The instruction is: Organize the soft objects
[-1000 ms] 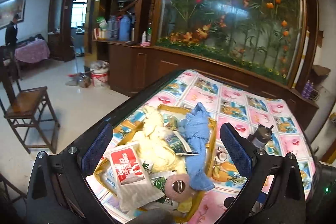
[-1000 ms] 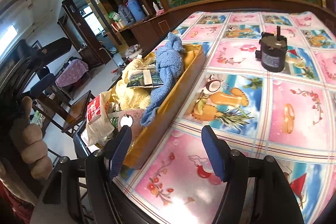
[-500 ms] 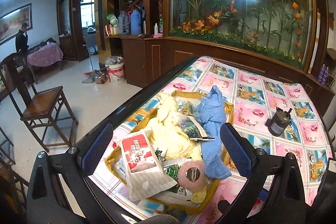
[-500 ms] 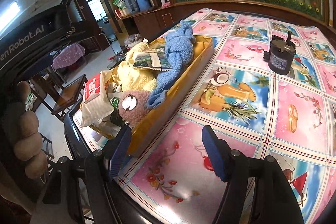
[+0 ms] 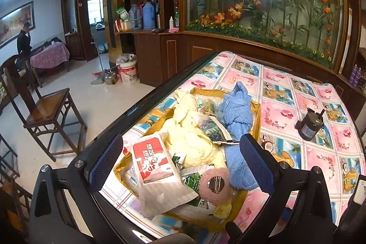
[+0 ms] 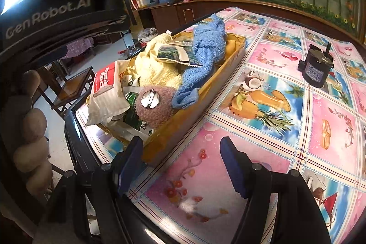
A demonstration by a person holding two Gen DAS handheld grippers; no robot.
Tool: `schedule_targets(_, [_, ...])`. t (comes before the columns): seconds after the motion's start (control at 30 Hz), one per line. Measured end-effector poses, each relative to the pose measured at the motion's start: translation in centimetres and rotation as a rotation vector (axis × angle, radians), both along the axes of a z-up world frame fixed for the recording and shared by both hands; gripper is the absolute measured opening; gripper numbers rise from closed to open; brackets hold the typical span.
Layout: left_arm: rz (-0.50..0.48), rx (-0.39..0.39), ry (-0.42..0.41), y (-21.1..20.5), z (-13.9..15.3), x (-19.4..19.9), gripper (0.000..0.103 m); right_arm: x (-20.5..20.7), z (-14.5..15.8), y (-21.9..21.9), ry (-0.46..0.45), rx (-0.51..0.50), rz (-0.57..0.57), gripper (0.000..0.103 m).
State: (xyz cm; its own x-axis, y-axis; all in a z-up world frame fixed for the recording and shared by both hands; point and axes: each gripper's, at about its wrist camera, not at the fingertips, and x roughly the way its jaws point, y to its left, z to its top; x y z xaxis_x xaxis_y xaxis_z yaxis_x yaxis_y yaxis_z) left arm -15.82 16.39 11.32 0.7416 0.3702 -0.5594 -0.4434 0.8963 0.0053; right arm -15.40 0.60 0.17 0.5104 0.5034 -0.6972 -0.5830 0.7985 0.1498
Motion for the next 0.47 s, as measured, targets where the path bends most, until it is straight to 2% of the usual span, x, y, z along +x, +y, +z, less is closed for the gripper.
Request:
schedule_targets(0.33, [-0.005,-0.005,0.049,-0.1,-1.0,0.8,0.103,0.1,-0.1,-0.2,0.004,0.018,0.001,0.073])
schedule_targets(0.47, [-0.029,-0.031,0.080,-0.2,-1.4,1.3,0.103,0.4,-0.2,-0.4,0.011,0.031,0.001,0.073])
